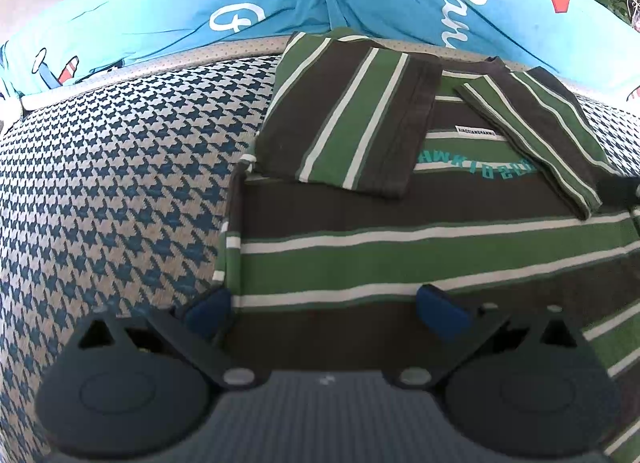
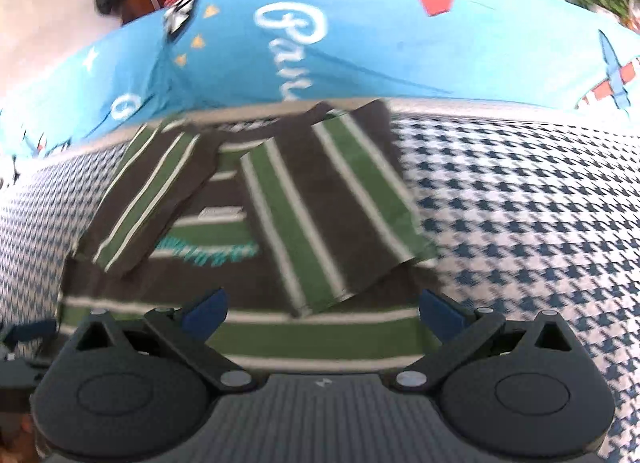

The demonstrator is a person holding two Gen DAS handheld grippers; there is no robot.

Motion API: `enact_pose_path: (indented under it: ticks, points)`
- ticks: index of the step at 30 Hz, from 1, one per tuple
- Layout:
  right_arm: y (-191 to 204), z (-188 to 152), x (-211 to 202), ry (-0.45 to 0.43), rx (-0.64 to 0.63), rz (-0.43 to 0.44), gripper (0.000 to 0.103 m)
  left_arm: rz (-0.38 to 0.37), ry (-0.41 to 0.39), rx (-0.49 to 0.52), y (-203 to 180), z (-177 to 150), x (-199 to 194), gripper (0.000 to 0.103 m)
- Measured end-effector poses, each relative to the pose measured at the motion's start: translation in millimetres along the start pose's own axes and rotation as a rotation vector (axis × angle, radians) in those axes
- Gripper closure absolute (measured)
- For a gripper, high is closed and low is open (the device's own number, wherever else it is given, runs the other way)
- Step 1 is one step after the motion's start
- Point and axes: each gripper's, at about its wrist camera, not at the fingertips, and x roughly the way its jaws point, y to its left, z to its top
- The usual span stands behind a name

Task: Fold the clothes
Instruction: 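Lower the right gripper onto the folded sleeve side and close it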

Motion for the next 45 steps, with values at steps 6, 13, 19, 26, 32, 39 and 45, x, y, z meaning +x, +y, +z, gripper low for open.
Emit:
enact_pose_path:
  ticks: [6,13,19,26,32,39,45]
  points:
    - [-34,8,1,-0.069,0.072,0.001,0.004,0.006,0.001,0.002,-2,0,0,0.0]
    - [-44,12,19,-0.063,0.091,-0.008,0.025,0.019,-0.006,-0.006,0,2,-1,0.0]
    - [-53,15,34,-0.087,0.114,-0.022,0.037,0.021,-0.021,-0.031,6,5,-5,0.0]
    - [-55,16,46,-0.118,0.089,-0.034,0.051,0.017,-0.012,-0.045,8,6,-3,0.0]
    - [-53,15,46,-0.123,0.08,-0.004,0.082,0.02,-0.008,-0.046,8,5,-1,0.0]
    - [-44,16,41,-0.141,0.057,0.015,0.091,0.026,-0.003,-0.045,9,5,1,0.0]
    - [-48,14,45,-0.135,0.091,0.006,0.09,0.019,0.004,-0.04,10,4,2,0.0]
